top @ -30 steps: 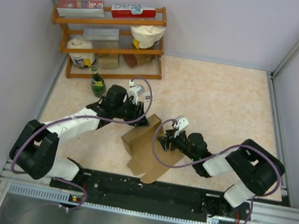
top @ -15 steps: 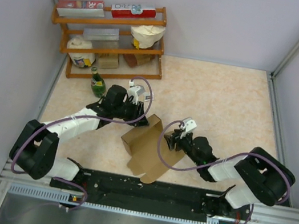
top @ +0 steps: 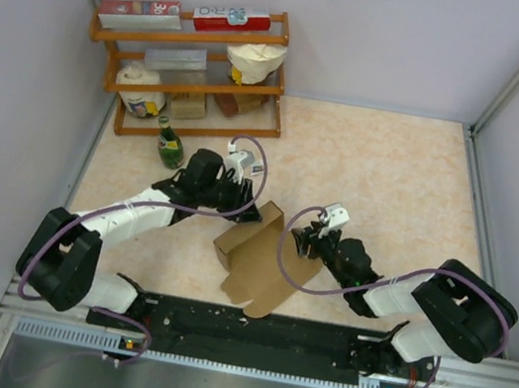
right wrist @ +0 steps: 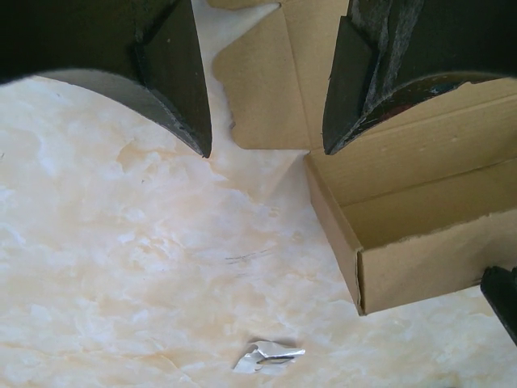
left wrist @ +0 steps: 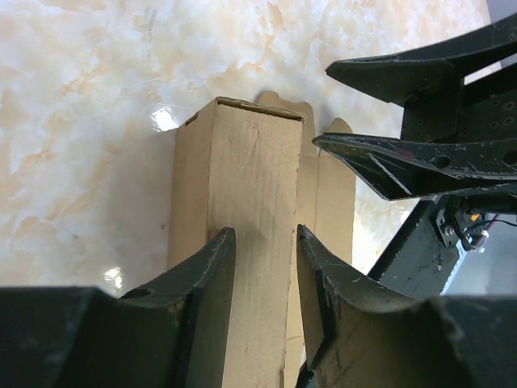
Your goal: Fold the paper box
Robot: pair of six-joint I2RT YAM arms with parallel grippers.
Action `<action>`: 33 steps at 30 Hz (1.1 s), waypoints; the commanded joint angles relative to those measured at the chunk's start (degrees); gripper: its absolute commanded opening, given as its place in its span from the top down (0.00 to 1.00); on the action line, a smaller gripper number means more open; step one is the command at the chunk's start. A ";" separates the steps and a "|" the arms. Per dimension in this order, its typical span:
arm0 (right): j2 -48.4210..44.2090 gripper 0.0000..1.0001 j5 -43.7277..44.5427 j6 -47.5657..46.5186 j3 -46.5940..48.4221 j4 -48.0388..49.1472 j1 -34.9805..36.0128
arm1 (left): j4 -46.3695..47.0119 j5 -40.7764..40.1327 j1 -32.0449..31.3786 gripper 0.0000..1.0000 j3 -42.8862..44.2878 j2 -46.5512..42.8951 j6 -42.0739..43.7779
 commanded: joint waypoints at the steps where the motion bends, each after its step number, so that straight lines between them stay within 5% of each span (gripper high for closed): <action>1: -1.50 0.43 1.19 1.10 -0.27 2.22 0.79 | 2.34 0.74 -2.18 0.59 0.06 -1.12 -1.60; 10: -3.61 0.43 2.07 1.28 -0.54 1.61 0.87 | 2.44 0.21 -4.73 0.60 0.24 0.20 -2.13; 17: -12.04 0.57 1.98 1.19 3.33 -7.35 0.87 | 4.54 0.21 -5.26 0.60 0.42 1.52 -2.39; 33: -15.91 0.57 3.30 1.72 2.19 -9.65 0.79 | 4.29 -1.10 -7.72 0.61 1.38 3.37 -2.30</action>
